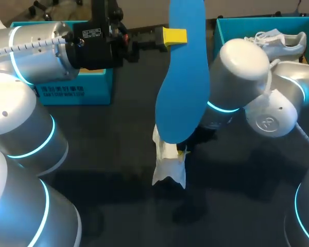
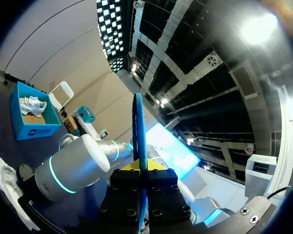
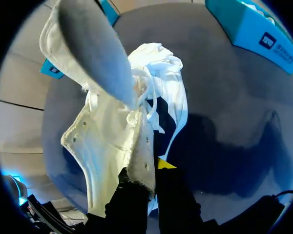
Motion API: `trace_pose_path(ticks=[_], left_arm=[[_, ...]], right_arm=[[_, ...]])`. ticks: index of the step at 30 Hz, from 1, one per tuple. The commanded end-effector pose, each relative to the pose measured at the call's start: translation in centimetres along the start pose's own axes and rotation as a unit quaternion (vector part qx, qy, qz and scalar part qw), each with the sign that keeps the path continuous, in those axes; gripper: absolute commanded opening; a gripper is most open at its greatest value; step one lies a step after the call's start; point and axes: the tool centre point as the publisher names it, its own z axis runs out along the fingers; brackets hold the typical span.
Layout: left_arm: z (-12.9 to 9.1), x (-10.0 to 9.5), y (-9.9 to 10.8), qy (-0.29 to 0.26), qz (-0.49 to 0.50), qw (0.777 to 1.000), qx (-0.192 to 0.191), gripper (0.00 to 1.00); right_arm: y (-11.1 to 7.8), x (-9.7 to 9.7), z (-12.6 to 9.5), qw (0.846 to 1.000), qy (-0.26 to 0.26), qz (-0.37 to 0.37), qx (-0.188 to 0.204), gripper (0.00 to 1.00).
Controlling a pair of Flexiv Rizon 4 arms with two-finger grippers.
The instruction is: Take the shoe out of the shoebox, open the shoe tongue, remove and reinsert the insole, then place the shoe into the shoebox
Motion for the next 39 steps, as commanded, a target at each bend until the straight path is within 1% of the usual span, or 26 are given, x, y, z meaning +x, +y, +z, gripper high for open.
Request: trace_pose_path(ticks=[1, 9, 18, 21, 29, 30, 31, 32, 35, 36, 37, 39], left_arm=[[0.1, 0.0, 0.1, -0.001, 0.000, 1.000, 0.000, 0.00], [0.1, 0.0, 0.1, -0.001, 0.000, 1.000, 0.000, 0.00], [0.1, 0.0, 0.1, -0.001, 0.000, 1.000, 0.000, 0.00], [0.1, 0.0, 0.1, -0.001, 0.000, 1.000, 0.000, 0.00], [0.1, 0.0, 0.1, -0.001, 0.000, 1.000, 0.000, 0.00], [0.1, 0.0, 0.1, -0.001, 0.000, 1.000, 0.000, 0.00], [0.1, 0.0, 0.1, -0.001, 0.000, 1.000, 0.000, 0.00], [0.1, 0.0, 0.1, -0.001, 0.000, 1.000, 0.000, 0.00], [0.1, 0.0, 0.1, -0.001, 0.000, 1.000, 0.000, 0.00], [0.1, 0.0, 0.1, -0.001, 0.000, 1.000, 0.000, 0.00], [0.1, 0.0, 0.1, -0.001, 0.000, 1.000, 0.000, 0.00], [0.1, 0.0, 0.1, -0.001, 0.000, 1.000, 0.000, 0.00]], right_arm=[[0.8, 0.5, 0.0, 1.000, -0.014, -0.015, 0.001, 0.00], [1.6, 0.3, 0.4, 1.000, -0.015, -0.025, 0.001, 0.00], [1.3, -0.5, 1.5, 1.000, -0.018, -0.005, 0.014, 0.00], [1.2, -0.5, 1.8, 1.000, -0.023, 0.008, 0.015, 0.00], [1.1, -0.5, 2.4, 1.000, -0.011, 0.015, 0.013, 0.00], [1.0, -0.5, 2.3, 1.000, -0.009, 0.016, 0.012, 0.17], [0.9, -0.4, 2.2, 1.000, -0.004, 0.017, 0.011, 0.48], [0.8, -0.4, 2.0, 1.000, -0.003, 0.018, 0.010, 1.00], [0.6, -0.3, 1.5, 1.000, 0.013, 0.024, 0.009, 1.00], [0.4, -0.2, 1.0, 0.999, 0.033, 0.022, 0.007, 1.00], [0.4, -0.1, 0.7, 0.999, 0.035, 0.021, 0.017, 1.00], [0.4, 0.3, -0.4, 0.999, 0.038, 0.011, 0.023, 1.00]])
